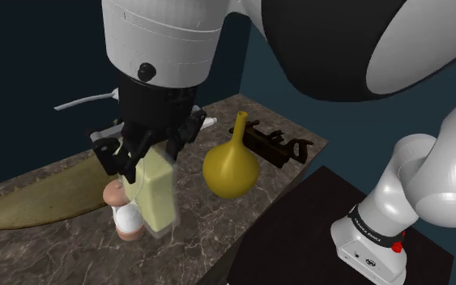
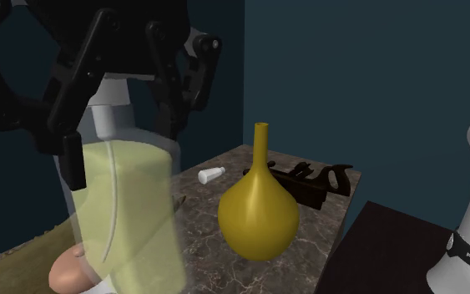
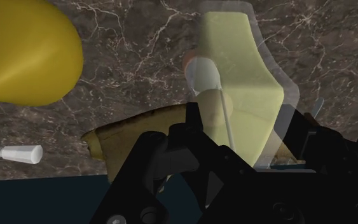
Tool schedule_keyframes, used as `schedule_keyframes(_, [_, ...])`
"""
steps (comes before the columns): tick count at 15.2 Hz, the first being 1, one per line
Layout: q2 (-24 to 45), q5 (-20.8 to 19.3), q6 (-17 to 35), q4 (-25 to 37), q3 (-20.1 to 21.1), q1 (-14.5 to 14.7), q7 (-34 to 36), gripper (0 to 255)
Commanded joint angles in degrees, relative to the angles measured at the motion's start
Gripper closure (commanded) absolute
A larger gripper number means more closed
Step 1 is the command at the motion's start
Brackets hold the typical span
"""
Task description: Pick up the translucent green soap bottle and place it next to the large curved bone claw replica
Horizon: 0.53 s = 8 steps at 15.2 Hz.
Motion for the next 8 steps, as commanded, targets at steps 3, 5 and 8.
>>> schedule_keyframes(3, [0.21, -0.38, 3.05, -2.87, 0.01, 0.0, 0.59, 255])
schedule_keyframes(5, [0.48, -0.69, 4.51, -4.15, 0.03, 0.01, 0.96, 255])
schedule_keyframes(8, [0.99, -1.27, 6.68, -5.97, 0.07, 0.04, 1.58, 255])
